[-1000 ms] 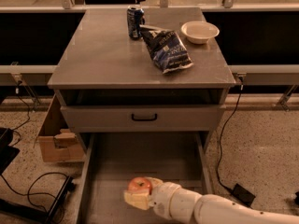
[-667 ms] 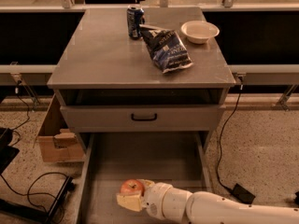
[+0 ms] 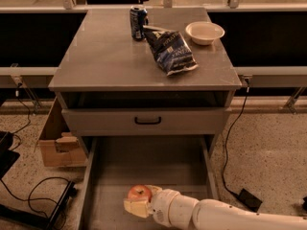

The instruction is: Place apple into middle drawer

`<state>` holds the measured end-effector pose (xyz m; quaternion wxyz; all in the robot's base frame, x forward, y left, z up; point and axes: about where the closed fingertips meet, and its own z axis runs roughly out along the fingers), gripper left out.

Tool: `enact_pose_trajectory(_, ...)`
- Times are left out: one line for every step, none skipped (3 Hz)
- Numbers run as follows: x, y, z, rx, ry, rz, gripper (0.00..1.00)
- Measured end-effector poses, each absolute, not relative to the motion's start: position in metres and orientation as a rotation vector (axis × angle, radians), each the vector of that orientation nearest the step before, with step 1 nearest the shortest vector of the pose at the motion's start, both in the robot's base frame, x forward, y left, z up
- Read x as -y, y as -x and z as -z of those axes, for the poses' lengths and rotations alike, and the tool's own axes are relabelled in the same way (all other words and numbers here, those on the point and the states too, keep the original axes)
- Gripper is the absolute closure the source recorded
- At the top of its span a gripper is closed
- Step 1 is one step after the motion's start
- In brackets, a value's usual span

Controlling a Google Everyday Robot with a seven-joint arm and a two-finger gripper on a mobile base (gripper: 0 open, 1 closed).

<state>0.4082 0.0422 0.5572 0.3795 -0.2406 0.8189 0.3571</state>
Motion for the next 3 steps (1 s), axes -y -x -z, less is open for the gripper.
enact_pose_trajectory(-0.030,-0.409,-0.542,-2.119,0.600,-0.862,1.00)
enact_pose_trajectory(-0.022,-0.414,-0.530,-2.128,0.603,-0.823,1.00)
enact_pose_trajectory(-0.007,-0.441,-0.538,-2.060,0.651,-0.774,1.00)
